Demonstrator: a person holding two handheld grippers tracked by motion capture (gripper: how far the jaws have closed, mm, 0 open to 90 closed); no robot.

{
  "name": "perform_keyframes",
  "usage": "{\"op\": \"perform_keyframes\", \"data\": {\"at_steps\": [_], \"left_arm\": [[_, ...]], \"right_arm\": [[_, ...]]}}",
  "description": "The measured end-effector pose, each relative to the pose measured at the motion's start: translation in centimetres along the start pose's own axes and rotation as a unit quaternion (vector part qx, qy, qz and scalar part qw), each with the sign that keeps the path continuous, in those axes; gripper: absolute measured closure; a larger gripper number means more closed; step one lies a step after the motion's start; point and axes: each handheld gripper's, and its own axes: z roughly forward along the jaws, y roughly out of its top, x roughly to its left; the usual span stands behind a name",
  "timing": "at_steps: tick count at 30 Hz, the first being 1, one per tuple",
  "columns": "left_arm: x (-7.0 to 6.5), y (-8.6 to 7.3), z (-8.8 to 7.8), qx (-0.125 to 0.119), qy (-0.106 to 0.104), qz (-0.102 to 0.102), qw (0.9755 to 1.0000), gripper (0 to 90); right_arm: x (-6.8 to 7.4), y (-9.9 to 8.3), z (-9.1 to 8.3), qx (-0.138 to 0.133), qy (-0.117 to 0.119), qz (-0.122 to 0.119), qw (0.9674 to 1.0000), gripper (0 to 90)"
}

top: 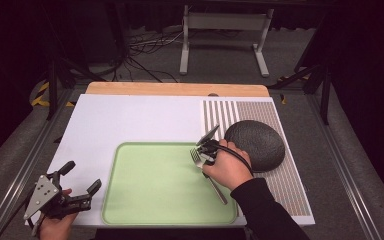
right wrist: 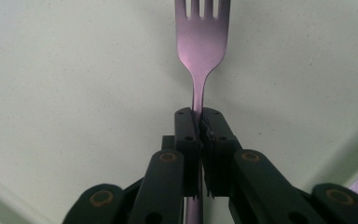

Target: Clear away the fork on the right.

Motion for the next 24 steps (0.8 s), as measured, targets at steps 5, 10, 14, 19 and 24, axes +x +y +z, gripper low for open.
{"op": "perform_keyframes", "data": {"at_steps": [5,10,14,19,24], "left_arm": [[-0.03,0.01,0.02,0.001,-0.001,0.0,1.0,0.0],[-0.07,0.01,0.09,0.002,-0.003,0.001,1.0,0.0],[-0.08,0.01,0.09,0.002,-0.004,0.002,1.0,0.0],[-0.1,0.01,0.1,0.001,-0.004,0.002,1.0,0.0],[-0.12,0.02,0.09,0.0,-0.003,0.002,1.0,0.0]], "right_arm": [[-0.15,-0.07,0.46,0.003,0.002,0.011,0.9999,85.4],[-0.27,-0.17,0.73,0.009,-0.007,0.022,0.9997,85.4],[-0.39,-0.25,0.8,0.009,-0.006,0.027,0.9996,84.9],[-0.35,-0.34,0.53,-0.003,-0.021,0.009,0.9997,76.3],[-0.35,-0.39,0.1,-0.022,-0.022,0.002,0.9995,68.5]]}}
